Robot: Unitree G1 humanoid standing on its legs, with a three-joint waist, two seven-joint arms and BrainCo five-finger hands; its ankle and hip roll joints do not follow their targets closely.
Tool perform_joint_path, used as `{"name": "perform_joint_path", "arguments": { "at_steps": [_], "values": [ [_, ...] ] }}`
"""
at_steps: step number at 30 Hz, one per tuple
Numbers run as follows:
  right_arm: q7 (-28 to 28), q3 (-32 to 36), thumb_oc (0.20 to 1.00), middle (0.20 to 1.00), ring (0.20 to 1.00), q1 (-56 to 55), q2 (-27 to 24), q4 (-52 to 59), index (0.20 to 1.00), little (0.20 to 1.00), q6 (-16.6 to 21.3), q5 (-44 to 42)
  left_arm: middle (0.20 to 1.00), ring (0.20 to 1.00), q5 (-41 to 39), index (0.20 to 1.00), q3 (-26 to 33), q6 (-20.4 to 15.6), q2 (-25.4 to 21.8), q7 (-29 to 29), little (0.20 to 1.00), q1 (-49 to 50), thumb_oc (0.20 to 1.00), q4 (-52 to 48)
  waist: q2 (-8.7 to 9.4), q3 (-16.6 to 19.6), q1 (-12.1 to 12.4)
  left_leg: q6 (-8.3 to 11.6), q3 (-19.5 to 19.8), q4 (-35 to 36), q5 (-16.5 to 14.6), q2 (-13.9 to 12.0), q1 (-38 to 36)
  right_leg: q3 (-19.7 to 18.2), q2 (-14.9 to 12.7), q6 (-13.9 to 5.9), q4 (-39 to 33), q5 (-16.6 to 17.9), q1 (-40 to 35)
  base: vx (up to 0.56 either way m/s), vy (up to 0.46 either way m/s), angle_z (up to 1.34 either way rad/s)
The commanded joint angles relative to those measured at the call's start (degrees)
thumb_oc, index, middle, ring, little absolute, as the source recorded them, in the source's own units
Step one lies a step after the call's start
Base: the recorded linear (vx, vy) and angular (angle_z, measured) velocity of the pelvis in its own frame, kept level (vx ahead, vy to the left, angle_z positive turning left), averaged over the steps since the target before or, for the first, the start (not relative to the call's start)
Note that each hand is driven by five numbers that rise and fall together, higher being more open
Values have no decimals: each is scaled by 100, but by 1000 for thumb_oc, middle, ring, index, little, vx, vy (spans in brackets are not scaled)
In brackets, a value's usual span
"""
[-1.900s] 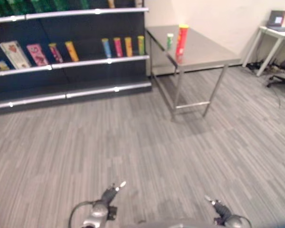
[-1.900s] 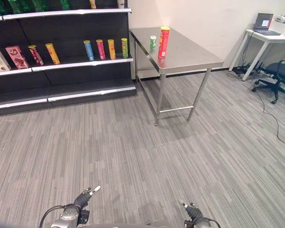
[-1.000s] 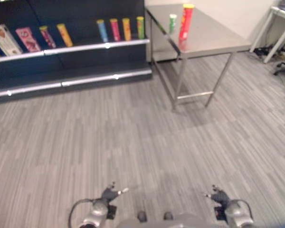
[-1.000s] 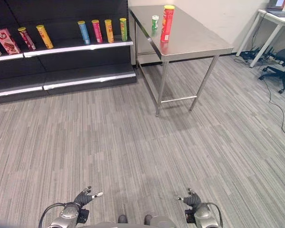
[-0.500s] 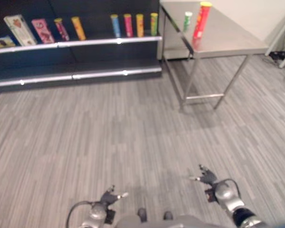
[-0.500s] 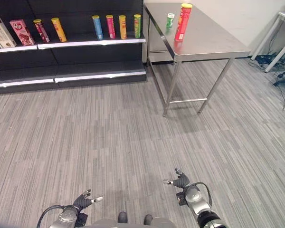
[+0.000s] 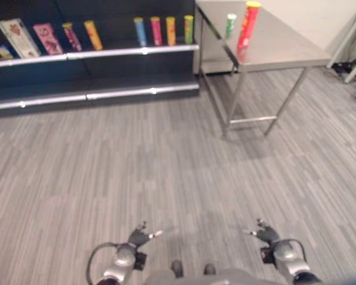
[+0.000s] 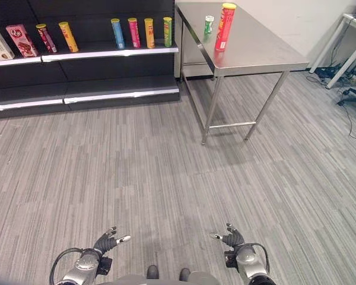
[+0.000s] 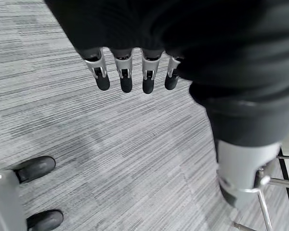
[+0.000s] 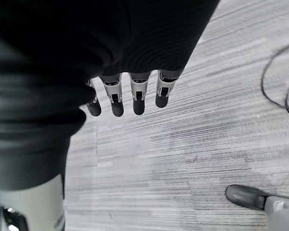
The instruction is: Put the goods on the table back onto the shelves and tidy them up.
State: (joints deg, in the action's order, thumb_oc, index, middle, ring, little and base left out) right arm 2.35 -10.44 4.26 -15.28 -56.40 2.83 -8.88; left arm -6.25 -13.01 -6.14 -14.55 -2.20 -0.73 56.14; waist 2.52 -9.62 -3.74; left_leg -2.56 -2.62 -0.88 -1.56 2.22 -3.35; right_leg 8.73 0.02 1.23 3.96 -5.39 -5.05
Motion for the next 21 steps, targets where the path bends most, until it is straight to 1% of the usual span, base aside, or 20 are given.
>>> {"name": "perform_joint_path", "arguments": {
  "at_steps": [1, 3, 7, 12, 15, 21],
  "values": [
    [111, 62, 1000, 1000, 1000, 86, -130, 295, 1000, 1000, 183, -212, 1000, 1000, -314, 1000, -17, -217, -75, -60, 1000, -275, 1000, -296, 33, 156, -28, 801, -81, -508, -772, -743, -188, -317, -754, -991, 9, -389, -72, 24, 5, -8],
    [130, 30, 1000, 1000, 1000, 128, -133, 360, 1000, 1000, 216, -223, 1000, 1000, -468, 1000, 2, -255, -38, -102, 1000, -346, 1000, -315, 27, 168, -36, 799, -96, -505, -780, -745, -206, -327, -751, -989, 3, -393, -81, 21, 1, -6],
    [158, -22, 1000, 1000, 1000, 131, -118, 467, 1000, 1000, 223, -150, 1000, 1000, -507, 1000, 0, -265, 0, -113, 1000, -368, 1000, -313, 25, 173, -52, 800, -114, -496, -782, -754, -238, -350, -746, -985, 4, -400, -94, 4, -1, -1],
    [186, 83, 1000, 1000, 1000, -75, -57, 438, 1000, 1000, 206, -152, 1000, 1000, -460, 1000, 17, -243, 58, -110, 1000, -295, 1000, -190, 12, 196, -109, 801, -150, -486, -794, -764, -269, -380, -744, -986, 33, -413, -88, 3, 0, -1],
    [206, 183, 1000, 1000, 1000, -202, -18, 336, 1000, 1000, 212, -213, 1000, 1000, -571, 1000, 111, -237, 91, -120, 1000, -234, 1000, -173, 5, 188, -132, 801, -161, -522, -810, -766, -262, -402, -753, -989, 65, -409, -63, 9, -4, -7],
    [205, 180, 1000, 1000, 1000, -228, -34, 447, 1000, 1000, 223, -229, 1000, 1000, -635, 1000, 144, -250, 85, -129, 1000, -220, 1000, -175, 0, 179, -158, 797, -204, -557, -830, -775, -263, -431, -752, -993, 100, -415, -30, 7, 4, -4]
  ]
}}
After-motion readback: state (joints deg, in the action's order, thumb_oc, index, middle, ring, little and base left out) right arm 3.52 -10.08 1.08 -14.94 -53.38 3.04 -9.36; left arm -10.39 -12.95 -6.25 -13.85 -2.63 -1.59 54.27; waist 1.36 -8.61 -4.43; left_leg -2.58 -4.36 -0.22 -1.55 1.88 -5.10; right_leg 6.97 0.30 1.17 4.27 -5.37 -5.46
